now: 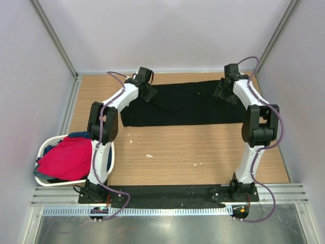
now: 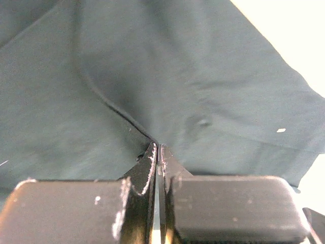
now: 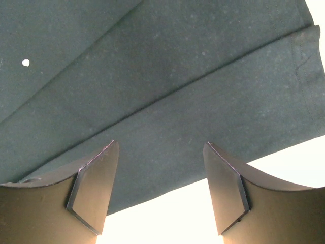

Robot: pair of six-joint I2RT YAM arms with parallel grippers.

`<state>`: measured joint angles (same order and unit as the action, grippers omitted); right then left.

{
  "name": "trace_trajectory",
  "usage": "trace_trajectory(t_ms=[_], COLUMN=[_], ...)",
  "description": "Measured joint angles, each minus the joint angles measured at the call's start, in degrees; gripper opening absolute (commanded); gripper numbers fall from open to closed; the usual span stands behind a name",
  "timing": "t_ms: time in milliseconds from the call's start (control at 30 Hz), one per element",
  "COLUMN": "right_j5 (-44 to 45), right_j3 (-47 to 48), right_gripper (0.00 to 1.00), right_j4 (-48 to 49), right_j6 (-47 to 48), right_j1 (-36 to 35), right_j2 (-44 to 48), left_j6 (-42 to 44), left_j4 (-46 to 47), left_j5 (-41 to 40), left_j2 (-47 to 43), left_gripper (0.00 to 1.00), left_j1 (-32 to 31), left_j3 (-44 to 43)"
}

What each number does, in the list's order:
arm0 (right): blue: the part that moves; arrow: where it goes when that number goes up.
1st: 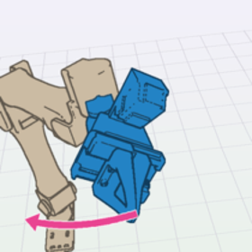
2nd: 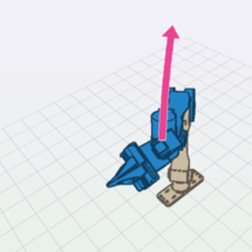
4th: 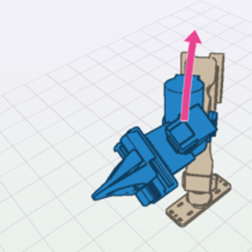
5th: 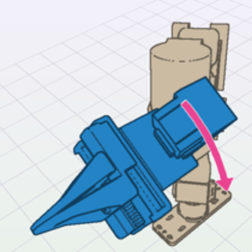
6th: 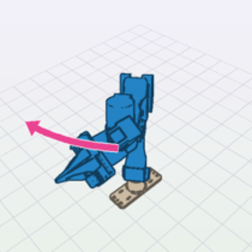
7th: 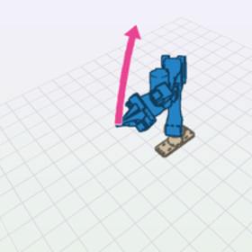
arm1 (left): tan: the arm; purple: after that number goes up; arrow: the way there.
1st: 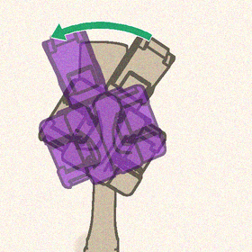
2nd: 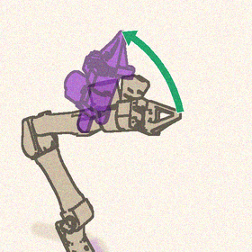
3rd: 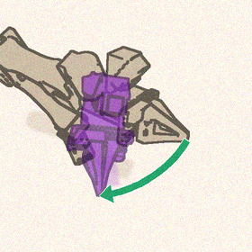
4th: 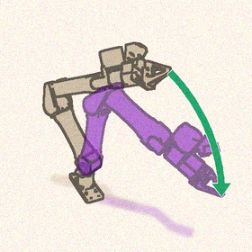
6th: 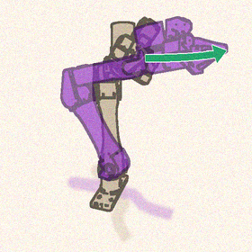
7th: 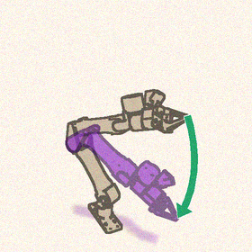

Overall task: Fold and stack the t-shirts
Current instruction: Fold the tshirt

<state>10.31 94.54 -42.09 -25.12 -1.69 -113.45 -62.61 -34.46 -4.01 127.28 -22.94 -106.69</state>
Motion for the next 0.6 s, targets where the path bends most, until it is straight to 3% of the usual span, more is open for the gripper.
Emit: trace_trajectory(t_ms=[600], right_j5=[1.14], right_j3=[5.33], right_gripper=[0.74], right_j4=[0.22], right_j6=[0.83], right_j1=[0.76], right_j2=[-6.12], left_j6=[2.1], left_j4=[10.47], left_j5=[1.38], left_j2=[11.5], left_gripper=[0.0], left_j1=[-3.93], left_j3=[-11.89])
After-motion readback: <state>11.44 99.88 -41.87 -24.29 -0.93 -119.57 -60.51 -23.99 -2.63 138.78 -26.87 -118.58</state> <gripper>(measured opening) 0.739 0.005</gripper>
